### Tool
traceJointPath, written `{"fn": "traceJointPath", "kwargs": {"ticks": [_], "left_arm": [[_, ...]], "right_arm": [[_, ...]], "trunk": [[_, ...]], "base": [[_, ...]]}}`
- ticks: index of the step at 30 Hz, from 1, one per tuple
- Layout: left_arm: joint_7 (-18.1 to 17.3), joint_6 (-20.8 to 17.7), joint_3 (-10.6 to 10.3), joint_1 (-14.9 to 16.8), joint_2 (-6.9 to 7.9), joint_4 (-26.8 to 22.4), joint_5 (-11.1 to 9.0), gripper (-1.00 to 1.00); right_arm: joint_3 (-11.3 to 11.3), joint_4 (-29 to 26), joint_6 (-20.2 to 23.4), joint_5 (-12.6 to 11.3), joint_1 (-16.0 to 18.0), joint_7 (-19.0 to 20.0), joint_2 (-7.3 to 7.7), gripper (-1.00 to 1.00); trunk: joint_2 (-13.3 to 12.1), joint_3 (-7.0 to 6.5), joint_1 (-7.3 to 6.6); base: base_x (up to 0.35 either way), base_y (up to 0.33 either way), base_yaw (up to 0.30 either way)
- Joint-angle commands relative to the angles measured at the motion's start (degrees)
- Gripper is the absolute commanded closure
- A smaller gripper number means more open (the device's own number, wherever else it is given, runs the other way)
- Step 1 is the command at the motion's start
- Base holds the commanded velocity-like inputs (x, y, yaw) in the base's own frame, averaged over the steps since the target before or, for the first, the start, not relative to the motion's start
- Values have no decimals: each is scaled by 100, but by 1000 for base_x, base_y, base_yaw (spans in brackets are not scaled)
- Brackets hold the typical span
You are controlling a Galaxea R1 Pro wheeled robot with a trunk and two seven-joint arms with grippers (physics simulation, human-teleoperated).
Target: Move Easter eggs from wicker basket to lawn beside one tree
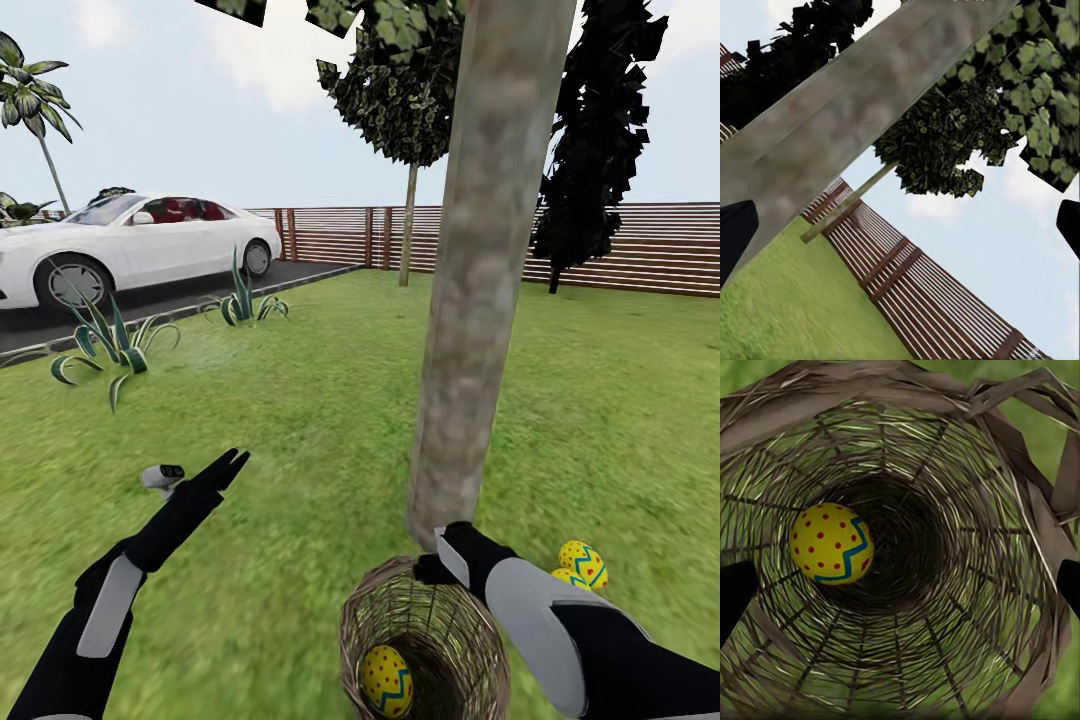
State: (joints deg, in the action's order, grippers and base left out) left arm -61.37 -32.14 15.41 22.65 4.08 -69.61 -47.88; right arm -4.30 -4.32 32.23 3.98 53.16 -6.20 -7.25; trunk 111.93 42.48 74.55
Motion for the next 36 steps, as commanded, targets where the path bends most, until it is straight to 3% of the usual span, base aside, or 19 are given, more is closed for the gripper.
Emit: {"fn": "traceJointPath", "kwargs": {"ticks": [1,6,8,13,34,36], "left_arm": [[-80,-50,3,3,6,2,-28,-100],[-942,-77,28,3,58,31,-28,-100],[-1038,-70,38,3,63,46,-21,-100],[-1075,-46,119,3,65,137,-10,-100],[-1072,-38,154,3,54,343,7,-100],[-1036,-11,88,-41,-11,378,28,-100]], "right_arm": [[-46,-8,30,41,1,-16,-4,-100],[-45,9,52,40,1,14,-4,-100],[-45,15,59,38,1,20,-5,-100],[-45,19,59,37,1,24,-4,-100],[-45,11,21,50,-124,99,-13,-100],[24,-27,-35,119,-62,109,-7,-100]], "trunk": [[3,6,-1],[3,6,-1],[3,6,-1],[3,6,-1],[845,383,460],[844,382,460]], "base": [[0,0,0],[0,0,0],[0,0,0],[0,0,0],[0,0,0],[0,0,0]]}}
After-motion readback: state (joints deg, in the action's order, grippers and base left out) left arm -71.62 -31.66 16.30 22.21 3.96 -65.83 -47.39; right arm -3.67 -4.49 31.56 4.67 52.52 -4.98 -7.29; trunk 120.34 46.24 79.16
